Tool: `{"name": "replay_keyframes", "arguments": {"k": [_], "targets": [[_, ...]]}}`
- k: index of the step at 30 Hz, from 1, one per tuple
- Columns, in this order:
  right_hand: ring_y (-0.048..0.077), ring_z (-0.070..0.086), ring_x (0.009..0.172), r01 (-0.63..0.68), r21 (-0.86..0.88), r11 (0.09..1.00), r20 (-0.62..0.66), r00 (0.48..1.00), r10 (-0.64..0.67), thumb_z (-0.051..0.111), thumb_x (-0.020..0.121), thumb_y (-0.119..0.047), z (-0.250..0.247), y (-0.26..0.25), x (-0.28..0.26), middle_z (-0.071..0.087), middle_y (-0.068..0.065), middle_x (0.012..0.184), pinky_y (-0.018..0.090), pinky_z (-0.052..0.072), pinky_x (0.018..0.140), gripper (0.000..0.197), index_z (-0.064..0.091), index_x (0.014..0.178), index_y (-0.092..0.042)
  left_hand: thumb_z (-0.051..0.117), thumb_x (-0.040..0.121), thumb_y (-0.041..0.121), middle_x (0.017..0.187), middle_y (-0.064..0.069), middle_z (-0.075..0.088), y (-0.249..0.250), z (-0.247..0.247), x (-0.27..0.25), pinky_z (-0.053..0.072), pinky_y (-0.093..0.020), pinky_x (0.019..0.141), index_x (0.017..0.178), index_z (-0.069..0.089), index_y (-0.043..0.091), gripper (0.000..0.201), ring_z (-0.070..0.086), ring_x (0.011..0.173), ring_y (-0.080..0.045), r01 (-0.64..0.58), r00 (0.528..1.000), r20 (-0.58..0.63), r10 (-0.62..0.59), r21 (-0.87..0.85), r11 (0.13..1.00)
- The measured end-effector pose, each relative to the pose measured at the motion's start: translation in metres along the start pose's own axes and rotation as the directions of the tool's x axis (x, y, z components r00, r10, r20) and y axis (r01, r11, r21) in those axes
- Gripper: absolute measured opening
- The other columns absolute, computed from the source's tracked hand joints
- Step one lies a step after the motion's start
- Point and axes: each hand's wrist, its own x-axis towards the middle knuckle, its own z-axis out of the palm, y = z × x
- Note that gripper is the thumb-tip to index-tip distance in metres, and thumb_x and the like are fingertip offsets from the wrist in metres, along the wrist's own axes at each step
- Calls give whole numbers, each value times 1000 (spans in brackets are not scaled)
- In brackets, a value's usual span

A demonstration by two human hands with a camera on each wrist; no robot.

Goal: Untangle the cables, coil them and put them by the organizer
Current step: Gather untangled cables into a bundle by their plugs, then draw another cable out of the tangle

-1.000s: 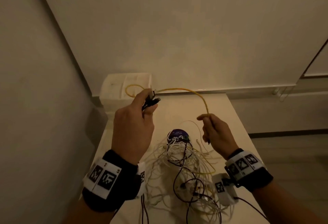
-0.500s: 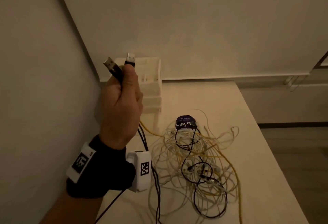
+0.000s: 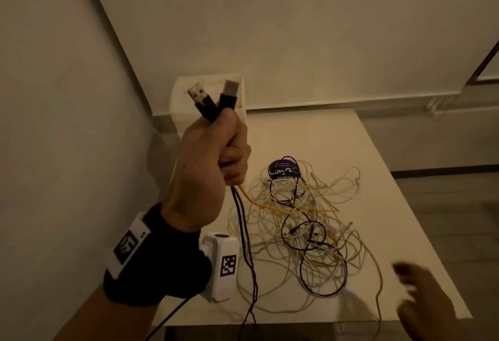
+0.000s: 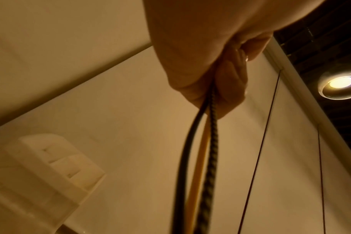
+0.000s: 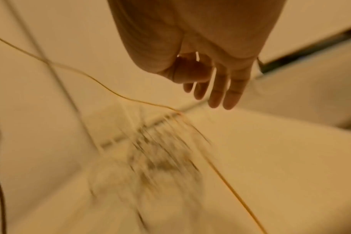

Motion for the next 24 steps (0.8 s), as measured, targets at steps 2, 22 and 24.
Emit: {"name": "replay_keyframes", "arguments": {"k": [2,22,24], "targets": [[17,52,118,193,107,975,59,978,-200,60,62,12,27,-55,9,51,-2,122,35,43,96,85,42,125,-42,31,96,29,53,-1,16,-3,6,-8,9,-24,42,60,24,17,38,13,40,-11,17,999,46,-15,-41,999],[-3,43,61,234,307,922,786,484,-385,36,102,-34,139,-58,-40,49,-9,74,20,34,63,18,40,85,-36,28,97,30,53,-1,19,1,-8,-41,19,-20,41,59,28,17,40,20,39,-9,48,998,43,-45,-54,997],[0,40,62,288,214,934,840,435,-326,35,102,-31,143,-36,-44,52,3,84,20,31,63,12,46,99,-26,29,97,31,53,0,21,0,-14,-44,26,-21,41,60,29,17,40,23,40,-9,60,998,32,-59,-35,998]]}}
